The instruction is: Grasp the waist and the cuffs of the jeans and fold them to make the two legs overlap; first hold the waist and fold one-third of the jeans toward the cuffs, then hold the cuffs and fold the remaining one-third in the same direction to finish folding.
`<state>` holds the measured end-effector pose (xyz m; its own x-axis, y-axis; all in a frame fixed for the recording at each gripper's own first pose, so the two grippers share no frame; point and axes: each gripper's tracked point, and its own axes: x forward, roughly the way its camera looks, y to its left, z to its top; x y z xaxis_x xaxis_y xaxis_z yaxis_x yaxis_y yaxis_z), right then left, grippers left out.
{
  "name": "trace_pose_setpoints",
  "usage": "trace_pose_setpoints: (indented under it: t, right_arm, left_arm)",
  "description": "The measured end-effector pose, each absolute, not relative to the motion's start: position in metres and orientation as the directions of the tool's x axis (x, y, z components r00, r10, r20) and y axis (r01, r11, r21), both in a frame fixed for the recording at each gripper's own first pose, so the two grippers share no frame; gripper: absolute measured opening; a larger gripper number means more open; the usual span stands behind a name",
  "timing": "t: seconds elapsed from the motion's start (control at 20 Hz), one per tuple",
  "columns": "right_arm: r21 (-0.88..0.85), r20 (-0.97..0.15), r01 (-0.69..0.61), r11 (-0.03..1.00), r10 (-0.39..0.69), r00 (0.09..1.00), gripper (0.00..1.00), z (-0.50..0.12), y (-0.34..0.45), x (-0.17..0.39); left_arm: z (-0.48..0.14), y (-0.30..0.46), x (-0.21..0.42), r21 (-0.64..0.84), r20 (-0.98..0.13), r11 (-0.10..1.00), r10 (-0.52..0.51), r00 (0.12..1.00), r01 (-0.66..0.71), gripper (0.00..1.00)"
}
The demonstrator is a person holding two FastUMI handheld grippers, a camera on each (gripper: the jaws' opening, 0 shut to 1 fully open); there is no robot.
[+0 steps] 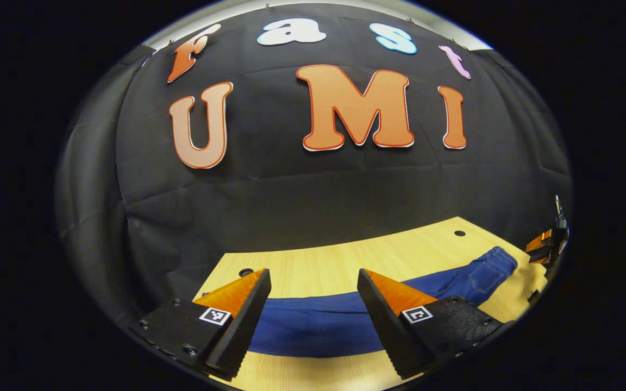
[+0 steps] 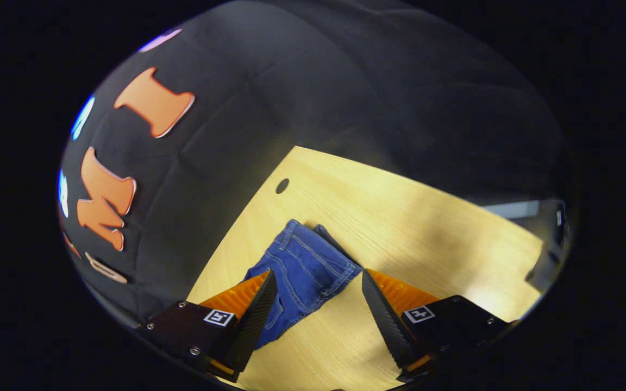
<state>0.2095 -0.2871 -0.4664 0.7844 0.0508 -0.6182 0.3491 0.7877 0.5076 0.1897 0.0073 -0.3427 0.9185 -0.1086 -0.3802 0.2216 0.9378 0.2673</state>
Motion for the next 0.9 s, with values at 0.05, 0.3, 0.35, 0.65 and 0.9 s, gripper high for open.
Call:
trace_pose_setpoints:
  t: [0.05,0.3,0.35,0.65,0.9]
  right_arm:
    - [0.517,-0.631,0.367,0.773,0.054,0.774,0.98,-0.478,-0.287,0.214]
    - [0.557,-0.659,0.426,0.713,0.067,0.750,0.98,-0.505,-0.281,0.232]
    - [0.573,-0.646,0.421,0.703,0.072,0.760,0.98,-0.504,-0.280,0.239]
    - [0.609,-0.655,0.469,0.640,0.072,0.752,0.87,-0.511,-0.277,0.261]
    - [0.559,-0.657,0.485,0.672,0.002,0.754,0.24,-0.523,-0.282,0.272]
  left_arm:
    - [-0.344,0.010,0.189,0.274,-0.384,0.936,-0.106,0.917,0.223,0.98]
    - [-0.348,0.021,0.185,0.272,-0.400,0.940,-0.083,0.913,0.205,0.98]
    - [-0.351,0.025,0.186,0.269,-0.403,0.943,-0.075,0.912,0.196,0.98]
    - [-0.352,0.043,0.183,0.267,-0.403,0.951,-0.038,0.915,0.157,0.98]
    - [-0.357,0.058,0.183,0.273,-0.412,0.951,-0.020,0.911,0.144,0.98]
